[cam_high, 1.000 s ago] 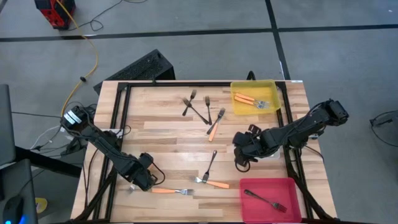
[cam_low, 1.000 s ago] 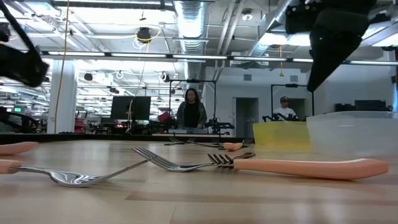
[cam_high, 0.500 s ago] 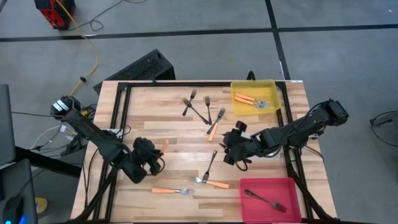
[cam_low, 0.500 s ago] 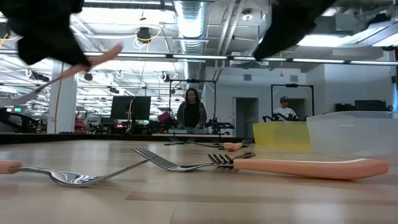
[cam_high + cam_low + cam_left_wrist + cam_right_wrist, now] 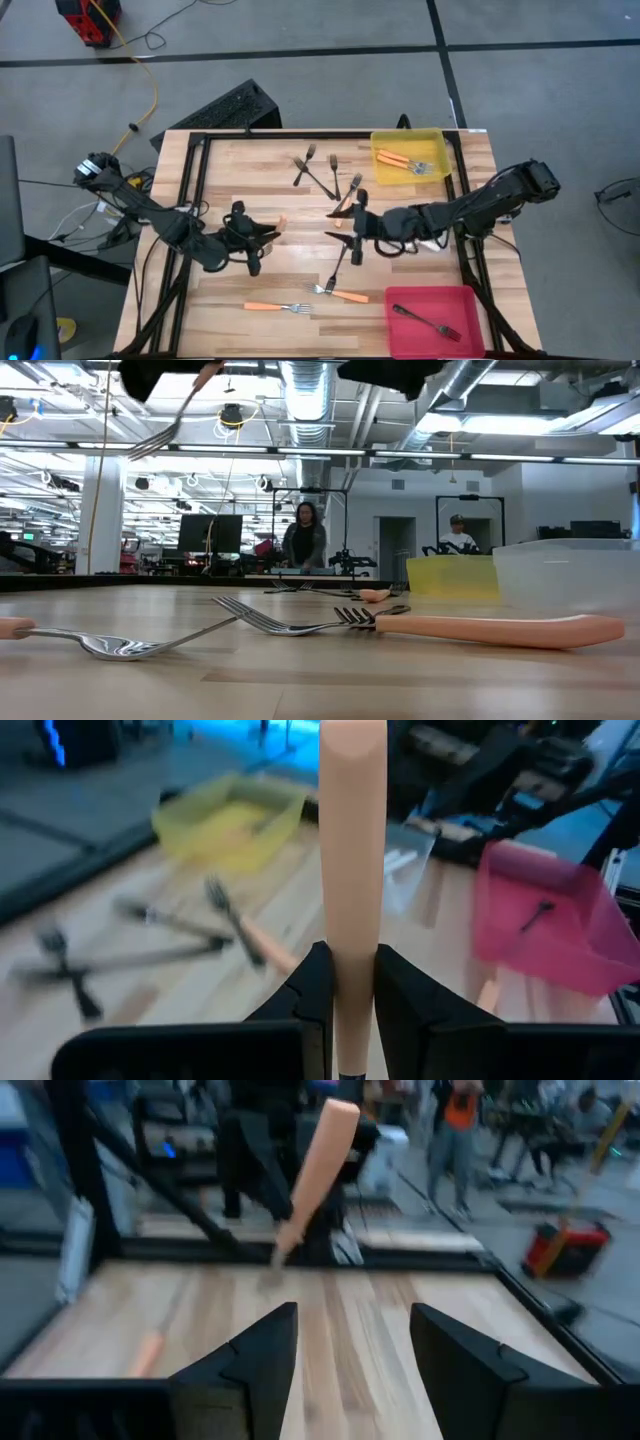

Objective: Sort silverware by color (type)
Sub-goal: Put the orange fork into the yellow bin

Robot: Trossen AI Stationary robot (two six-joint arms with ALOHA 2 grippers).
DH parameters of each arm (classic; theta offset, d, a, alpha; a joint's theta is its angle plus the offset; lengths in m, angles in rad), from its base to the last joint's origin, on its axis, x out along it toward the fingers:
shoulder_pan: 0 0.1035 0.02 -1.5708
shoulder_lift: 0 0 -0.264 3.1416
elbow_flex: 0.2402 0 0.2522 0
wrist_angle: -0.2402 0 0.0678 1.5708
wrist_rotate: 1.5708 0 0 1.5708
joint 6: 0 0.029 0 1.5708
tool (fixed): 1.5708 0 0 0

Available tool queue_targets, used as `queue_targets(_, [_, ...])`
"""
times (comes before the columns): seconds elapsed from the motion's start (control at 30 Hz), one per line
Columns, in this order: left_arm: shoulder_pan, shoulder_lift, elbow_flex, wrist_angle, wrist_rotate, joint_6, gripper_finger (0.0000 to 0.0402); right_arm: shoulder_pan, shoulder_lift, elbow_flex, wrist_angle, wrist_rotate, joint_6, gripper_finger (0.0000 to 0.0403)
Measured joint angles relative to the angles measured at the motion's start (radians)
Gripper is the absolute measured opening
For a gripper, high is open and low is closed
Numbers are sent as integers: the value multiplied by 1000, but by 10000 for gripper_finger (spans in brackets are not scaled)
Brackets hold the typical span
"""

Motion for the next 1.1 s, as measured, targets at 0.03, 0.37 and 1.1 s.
queue_targets(0.03, [8,1,0,38,1,52,28,-13,0,-16,52,-35,-1,219])
queue_targets(0.37, [162,1,0,450,358,492,28,-53,4,-129,389,-212,-98,219])
queue_targets(1.1, [420,227,1,876,893,600,33,-65,4,-128,389,-337,-43,219])
